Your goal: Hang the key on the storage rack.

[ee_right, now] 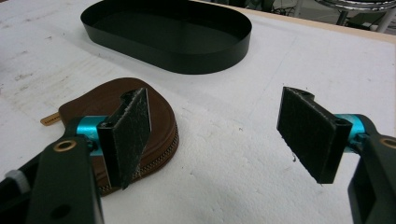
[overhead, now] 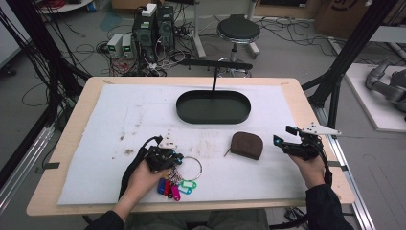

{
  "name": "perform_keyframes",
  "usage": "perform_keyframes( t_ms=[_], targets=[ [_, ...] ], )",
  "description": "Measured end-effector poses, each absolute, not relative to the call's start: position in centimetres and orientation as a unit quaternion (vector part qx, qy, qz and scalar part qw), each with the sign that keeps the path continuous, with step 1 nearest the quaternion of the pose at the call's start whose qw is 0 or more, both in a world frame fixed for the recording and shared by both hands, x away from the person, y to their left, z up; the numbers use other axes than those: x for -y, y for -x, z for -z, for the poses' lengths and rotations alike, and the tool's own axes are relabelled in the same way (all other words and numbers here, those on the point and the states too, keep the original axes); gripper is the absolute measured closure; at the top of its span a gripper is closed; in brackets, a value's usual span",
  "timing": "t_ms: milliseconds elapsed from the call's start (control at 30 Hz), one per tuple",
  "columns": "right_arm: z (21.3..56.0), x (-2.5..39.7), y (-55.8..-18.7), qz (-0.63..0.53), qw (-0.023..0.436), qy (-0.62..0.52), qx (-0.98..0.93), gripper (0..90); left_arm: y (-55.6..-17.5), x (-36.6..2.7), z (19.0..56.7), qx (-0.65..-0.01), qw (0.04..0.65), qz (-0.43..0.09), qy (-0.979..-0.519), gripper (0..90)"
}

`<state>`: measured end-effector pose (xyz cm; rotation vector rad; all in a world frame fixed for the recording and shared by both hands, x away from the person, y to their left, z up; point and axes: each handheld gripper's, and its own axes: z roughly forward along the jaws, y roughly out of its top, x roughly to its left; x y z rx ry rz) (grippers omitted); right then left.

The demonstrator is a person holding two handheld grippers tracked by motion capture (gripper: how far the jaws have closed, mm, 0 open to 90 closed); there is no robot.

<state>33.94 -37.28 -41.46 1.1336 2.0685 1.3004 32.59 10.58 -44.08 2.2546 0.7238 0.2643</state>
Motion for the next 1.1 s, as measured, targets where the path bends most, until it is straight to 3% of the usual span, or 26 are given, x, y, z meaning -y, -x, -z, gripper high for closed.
perform_keyframes(
  t_ms=[467,733,1100],
  targets=[
    [41.5,37.3,-33.9,-0.472,0.224,-0.41,-0.748,26.4,-33.2,-12.5,42.6,-0.295,0.451,-0.085,-0.838,86.0],
    [41.4,37.4,-33.9,-0.473,0.225,-0.409,-0.747,26.3,-32.3,-14.1,41.3,-0.251,0.505,-0.088,-0.821,86.0],
    [41.4,37.3,-33.9,-0.474,0.225,-0.408,-0.747,26.3,-31.4,-14.5,41.1,-0.204,0.515,-0.061,-0.83,85.4]
  ],
)
